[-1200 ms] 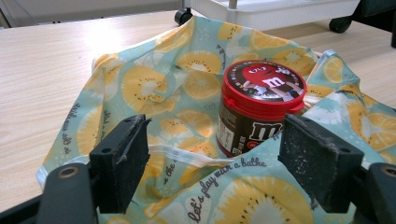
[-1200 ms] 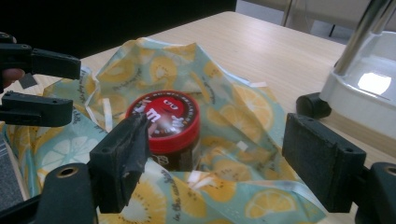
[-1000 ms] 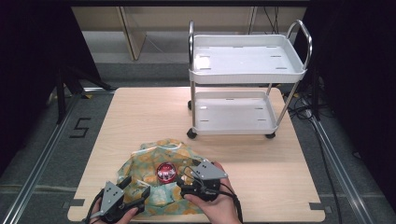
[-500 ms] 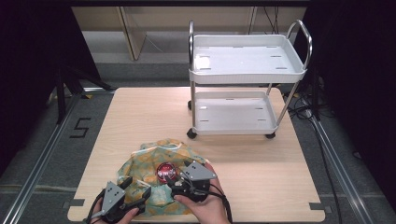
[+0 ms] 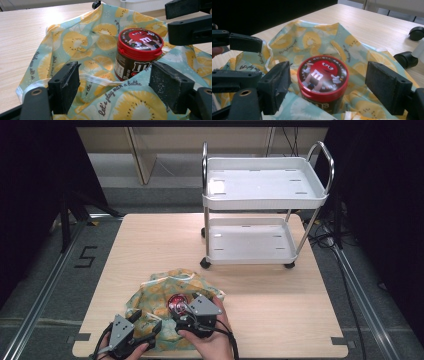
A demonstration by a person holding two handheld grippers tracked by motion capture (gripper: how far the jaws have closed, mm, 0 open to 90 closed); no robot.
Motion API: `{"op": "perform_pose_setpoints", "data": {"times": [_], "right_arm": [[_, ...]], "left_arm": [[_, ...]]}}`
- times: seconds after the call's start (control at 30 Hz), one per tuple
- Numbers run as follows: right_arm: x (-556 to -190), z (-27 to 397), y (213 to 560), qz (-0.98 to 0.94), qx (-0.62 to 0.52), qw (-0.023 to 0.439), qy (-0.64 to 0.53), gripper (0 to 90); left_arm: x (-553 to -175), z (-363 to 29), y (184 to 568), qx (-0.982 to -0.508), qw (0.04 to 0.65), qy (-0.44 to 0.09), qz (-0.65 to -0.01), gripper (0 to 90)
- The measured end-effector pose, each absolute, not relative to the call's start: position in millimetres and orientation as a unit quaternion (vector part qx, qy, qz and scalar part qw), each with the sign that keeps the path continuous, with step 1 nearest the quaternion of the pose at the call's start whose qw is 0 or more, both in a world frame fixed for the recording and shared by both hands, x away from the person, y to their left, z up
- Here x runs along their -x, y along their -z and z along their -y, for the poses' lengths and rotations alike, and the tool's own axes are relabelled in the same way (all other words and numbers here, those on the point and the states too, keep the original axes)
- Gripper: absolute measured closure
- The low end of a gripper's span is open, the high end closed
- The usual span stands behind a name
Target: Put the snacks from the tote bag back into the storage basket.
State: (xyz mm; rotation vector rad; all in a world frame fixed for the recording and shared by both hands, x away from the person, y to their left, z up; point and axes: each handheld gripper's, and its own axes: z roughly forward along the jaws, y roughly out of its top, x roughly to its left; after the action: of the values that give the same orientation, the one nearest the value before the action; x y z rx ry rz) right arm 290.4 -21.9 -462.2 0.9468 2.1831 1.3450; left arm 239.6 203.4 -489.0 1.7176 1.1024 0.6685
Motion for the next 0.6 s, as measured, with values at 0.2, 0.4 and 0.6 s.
{"op": "perform_pose_setpoints", "data": {"times": [0.2,0.4,0.6], "right_arm": [[-290,13,465,-0.777,-0.356,0.209,-0.476,20.3],[-291,8,470,-0.775,-0.369,0.210,-0.467,19.8],[-294,5,476,-0.781,-0.364,0.216,-0.459,18.9]], "left_arm": [[-239,-203,489,-0.702,0.476,-0.273,-0.454,23.6],[-239,-203,489,-0.702,0.476,-0.273,-0.454,23.7],[-239,-203,490,-0.702,0.477,-0.271,-0.455,23.7]]}}
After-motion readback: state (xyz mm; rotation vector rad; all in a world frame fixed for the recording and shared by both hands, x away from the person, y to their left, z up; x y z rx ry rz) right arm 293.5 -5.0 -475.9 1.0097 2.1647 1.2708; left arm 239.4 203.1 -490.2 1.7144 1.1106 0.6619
